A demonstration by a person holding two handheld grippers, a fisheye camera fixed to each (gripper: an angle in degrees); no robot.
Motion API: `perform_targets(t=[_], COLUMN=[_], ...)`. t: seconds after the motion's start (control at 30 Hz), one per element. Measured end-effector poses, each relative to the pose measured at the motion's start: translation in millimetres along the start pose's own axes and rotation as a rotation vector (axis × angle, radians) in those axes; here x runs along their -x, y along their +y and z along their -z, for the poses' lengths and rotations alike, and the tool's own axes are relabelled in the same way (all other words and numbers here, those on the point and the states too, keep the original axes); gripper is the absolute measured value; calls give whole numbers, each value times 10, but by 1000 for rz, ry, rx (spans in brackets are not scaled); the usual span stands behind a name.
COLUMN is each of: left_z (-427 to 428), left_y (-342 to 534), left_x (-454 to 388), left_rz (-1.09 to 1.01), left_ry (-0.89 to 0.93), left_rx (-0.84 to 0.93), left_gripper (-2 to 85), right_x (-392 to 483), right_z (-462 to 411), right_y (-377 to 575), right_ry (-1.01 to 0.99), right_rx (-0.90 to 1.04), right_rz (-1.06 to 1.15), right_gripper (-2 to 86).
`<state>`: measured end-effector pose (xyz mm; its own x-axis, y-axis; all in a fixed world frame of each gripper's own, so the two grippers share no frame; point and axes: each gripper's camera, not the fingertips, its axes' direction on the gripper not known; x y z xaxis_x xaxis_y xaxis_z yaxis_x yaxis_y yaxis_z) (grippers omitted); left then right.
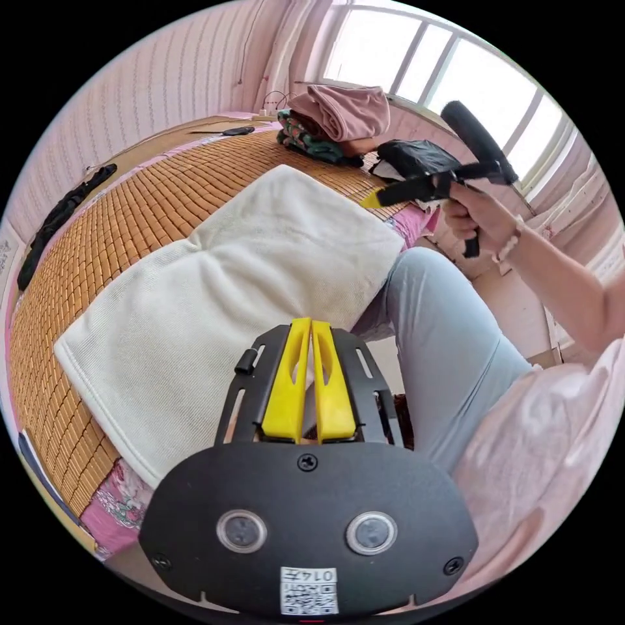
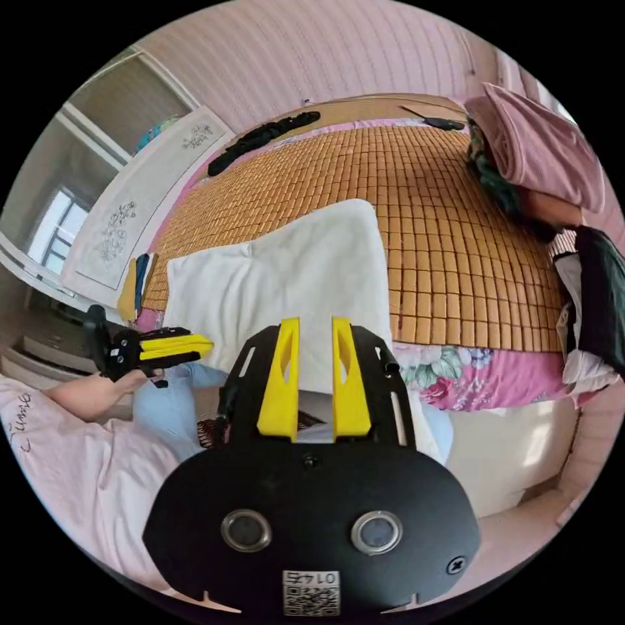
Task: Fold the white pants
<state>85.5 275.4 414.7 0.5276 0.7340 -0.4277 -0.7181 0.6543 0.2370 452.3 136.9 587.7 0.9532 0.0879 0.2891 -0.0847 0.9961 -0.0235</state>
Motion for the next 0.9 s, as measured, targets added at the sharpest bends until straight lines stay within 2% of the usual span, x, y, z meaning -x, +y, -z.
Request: perform_targets(t=[0.07, 0.13, 0.27, 0.4, 0.53, 0.7, 0.8, 0.9], left_z=[101, 197, 192, -75, -528, -985, -1121, -926], left_y=[-221, -649, -1443, -2349, -2934, -3241, -3290, -3306], left_x=[113, 251, 363, 412, 408, 366, 498, 600], left_rz=[44, 70, 4, 4, 40, -6, 48, 41], left_ry=[5, 1, -33, 22, -41, -94, -17, 16], left_rx=[-50, -85, -88, -9, 103, 239, 327, 310], left_gripper=[48, 82, 96, 102, 96, 108, 74, 59], right_x=[-484, -683, -849, -1059, -1269, -1342, -1402, -1469], right_z=[90, 22, -103, -236, -332, -344, -348, -309], right_y=[310, 433, 483, 460, 523, 575, 614, 691], right_ry=[-94, -124, -60, -86, -145, -158, -185, -228], right_rx=[2, 55, 71, 115, 150, 164, 159, 125], right_rz=[-163, -209, -208, -245, -288, -242, -215, -203], right_gripper=[122, 130, 136, 138, 131, 92, 77, 71])
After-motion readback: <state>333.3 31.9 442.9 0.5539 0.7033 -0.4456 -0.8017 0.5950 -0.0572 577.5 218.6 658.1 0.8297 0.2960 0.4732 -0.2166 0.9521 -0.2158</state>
